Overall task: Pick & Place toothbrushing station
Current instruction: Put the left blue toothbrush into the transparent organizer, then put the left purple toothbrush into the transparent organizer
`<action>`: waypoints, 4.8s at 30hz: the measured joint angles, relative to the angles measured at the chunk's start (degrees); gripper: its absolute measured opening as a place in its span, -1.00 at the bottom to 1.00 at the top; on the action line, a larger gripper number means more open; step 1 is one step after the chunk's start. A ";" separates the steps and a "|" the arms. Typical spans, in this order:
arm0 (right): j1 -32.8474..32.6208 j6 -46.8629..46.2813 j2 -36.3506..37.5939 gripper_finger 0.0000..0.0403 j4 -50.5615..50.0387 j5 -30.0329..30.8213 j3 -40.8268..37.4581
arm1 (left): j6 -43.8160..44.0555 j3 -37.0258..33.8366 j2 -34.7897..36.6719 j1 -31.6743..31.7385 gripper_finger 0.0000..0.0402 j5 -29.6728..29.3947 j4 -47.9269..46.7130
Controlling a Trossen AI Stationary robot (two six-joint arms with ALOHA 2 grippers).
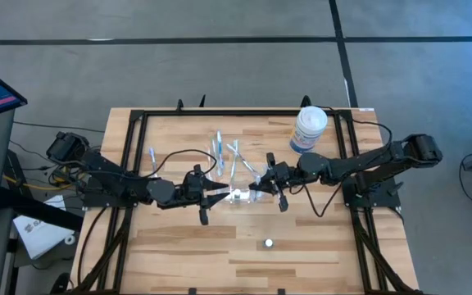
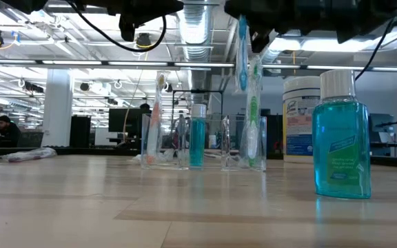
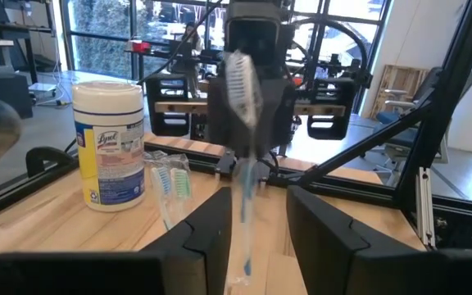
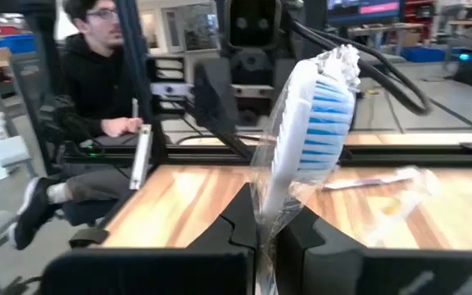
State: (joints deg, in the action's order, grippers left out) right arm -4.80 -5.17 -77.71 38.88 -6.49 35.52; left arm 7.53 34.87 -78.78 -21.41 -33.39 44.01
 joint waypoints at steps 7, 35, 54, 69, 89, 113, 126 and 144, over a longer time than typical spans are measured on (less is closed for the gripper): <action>-0.14 0.17 0.00 -0.98 0.24 3.70 -1.24 | 0.00 0.00 0.00 0.00 -0.43 0.01 -0.04; -0.55 0.19 -10.29 -0.98 14.64 9.56 -5.82 | 0.01 0.02 0.00 0.00 -0.43 -0.06 -0.09; -0.83 -0.28 -13.60 -0.96 14.68 9.58 -5.80 | 0.02 0.02 0.00 0.00 -0.43 -0.03 -0.13; -1.18 -0.86 -13.57 -0.97 12.81 9.61 -5.80 | 0.02 0.02 0.00 0.00 -0.43 -0.02 -0.26; -1.55 -0.92 -16.86 -0.97 15.07 9.61 -5.86 | 0.02 0.04 0.00 0.01 -0.43 0.03 -0.31; -1.10 -0.63 -19.02 -0.73 14.31 9.34 -5.82 | 0.02 0.04 -0.02 0.00 -0.43 -0.09 -0.31; -1.07 -0.83 -17.99 -0.30 14.05 9.34 -5.82 | 0.02 0.04 -0.02 0.01 -0.43 -0.04 -0.31; 0.15 0.84 -6.00 -0.12 4.98 9.50 -5.82 | 0.02 0.04 -0.02 0.00 -0.43 -0.02 -0.31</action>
State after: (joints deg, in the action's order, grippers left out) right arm -4.64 -4.33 -83.71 43.86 3.01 29.69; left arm 7.55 34.92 -78.81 -21.40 -33.41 43.70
